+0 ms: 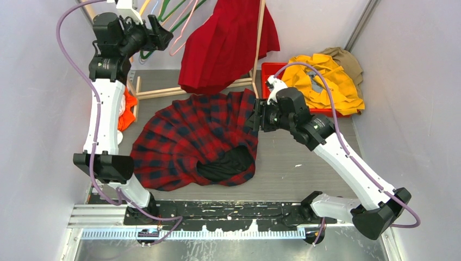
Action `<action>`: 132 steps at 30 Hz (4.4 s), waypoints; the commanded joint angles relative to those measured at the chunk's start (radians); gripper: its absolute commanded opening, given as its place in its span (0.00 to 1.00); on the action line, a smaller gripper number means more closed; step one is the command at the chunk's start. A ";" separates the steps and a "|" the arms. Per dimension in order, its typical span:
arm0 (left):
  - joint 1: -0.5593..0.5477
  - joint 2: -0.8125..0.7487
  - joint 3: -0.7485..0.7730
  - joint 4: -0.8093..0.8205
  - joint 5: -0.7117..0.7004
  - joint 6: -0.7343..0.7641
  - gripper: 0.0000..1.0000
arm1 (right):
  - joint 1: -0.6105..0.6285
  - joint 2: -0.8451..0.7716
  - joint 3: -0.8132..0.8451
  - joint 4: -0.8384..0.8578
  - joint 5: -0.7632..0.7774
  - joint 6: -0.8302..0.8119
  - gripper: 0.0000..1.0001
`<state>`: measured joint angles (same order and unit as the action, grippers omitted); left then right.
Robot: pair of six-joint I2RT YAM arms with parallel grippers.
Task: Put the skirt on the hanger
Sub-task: Pick up the hanger from the clothesline.
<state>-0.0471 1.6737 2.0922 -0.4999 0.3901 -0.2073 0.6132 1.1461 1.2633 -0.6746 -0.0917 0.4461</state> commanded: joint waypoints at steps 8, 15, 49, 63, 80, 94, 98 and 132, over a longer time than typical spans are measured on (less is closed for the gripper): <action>-0.015 -0.049 0.062 0.045 -0.029 0.047 0.74 | -0.001 0.021 -0.010 0.049 -0.005 -0.028 0.58; -0.016 -0.028 0.089 0.014 -0.063 0.086 0.74 | -0.002 0.031 -0.018 0.058 -0.012 -0.029 0.57; 0.051 0.031 0.124 0.018 -0.107 0.141 0.75 | -0.002 0.070 -0.038 0.079 -0.028 -0.041 0.58; 0.052 0.046 0.113 0.020 0.015 0.086 0.65 | -0.001 0.077 -0.046 0.084 -0.031 -0.041 0.57; 0.047 0.086 0.132 -0.016 0.022 0.087 0.33 | -0.002 0.083 -0.049 0.087 -0.027 -0.044 0.58; 0.047 0.033 0.131 0.043 0.017 0.053 0.09 | -0.004 0.104 -0.035 0.082 -0.022 -0.058 0.58; 0.046 0.004 0.124 0.071 0.013 0.053 0.08 | -0.003 0.110 -0.033 0.087 -0.026 -0.057 0.57; 0.047 -0.596 -0.331 -0.407 -0.216 -0.055 0.01 | -0.003 0.068 -0.050 0.106 -0.027 -0.042 0.58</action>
<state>-0.0006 1.1767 1.7702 -0.8257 0.2398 -0.2234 0.6128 1.2610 1.2060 -0.6285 -0.1143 0.3985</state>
